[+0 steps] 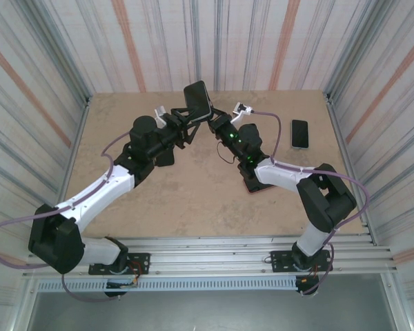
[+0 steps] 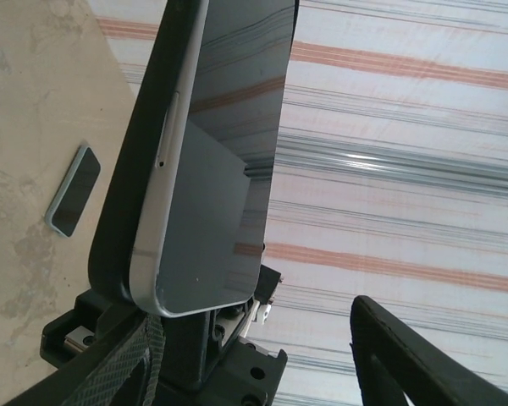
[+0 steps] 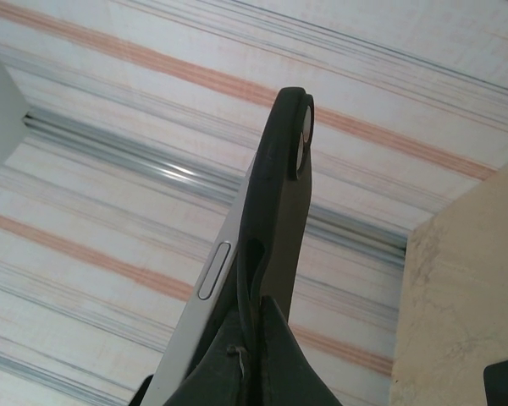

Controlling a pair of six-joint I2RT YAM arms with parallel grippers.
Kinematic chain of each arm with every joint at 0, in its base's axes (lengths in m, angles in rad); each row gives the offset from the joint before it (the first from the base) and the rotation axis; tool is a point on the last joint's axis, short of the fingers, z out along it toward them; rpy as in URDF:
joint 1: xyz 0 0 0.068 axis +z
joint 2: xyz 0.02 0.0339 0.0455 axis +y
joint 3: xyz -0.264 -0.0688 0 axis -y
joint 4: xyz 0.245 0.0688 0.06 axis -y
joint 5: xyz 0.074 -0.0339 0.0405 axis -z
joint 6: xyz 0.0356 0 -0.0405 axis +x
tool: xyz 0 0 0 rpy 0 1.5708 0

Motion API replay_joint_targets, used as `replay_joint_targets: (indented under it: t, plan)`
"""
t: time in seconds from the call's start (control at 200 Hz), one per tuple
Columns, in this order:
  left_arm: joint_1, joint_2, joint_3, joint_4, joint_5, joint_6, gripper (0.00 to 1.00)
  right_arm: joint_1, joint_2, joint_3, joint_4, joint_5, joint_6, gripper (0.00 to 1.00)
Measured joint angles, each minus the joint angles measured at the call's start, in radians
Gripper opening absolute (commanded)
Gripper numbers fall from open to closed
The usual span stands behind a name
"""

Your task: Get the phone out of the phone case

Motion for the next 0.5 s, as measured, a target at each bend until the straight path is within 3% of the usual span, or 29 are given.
replay_joint_targets:
  t: [0.501]
  plan:
    - [0.000,0.001,-0.015,0.047,-0.047,-0.027,0.56,0.014,0.023,0.031,0.005,-0.027,-0.043,0.00]
